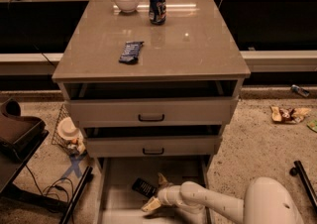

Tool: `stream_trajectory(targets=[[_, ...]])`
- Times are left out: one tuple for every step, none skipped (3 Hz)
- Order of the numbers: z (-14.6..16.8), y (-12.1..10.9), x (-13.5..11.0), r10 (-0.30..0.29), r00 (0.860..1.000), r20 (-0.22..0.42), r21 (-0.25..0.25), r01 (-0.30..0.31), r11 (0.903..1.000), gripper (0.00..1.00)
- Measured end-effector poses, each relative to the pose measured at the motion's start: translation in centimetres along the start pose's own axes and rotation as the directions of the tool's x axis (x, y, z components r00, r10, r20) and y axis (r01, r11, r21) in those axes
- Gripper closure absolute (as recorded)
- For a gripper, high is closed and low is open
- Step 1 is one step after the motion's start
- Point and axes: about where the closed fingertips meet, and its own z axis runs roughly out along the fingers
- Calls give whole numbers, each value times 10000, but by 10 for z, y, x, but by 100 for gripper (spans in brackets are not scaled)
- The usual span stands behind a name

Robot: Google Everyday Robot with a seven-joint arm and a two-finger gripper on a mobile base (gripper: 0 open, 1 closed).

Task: Pick rxbar chocolate from bottom drawer and place on counter

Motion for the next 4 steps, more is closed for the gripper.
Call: stream_trajectory(targets=[[15,1,4,48,10000,16,-101,-47,9999,0],[24,-2,10,140,9999,60,-181,-139,9997,0],[30,-5,17,214,9997,-114,-290,-217,9993,13],[35,-6,24,311,9991,-297,-387,-322,9987,37]])
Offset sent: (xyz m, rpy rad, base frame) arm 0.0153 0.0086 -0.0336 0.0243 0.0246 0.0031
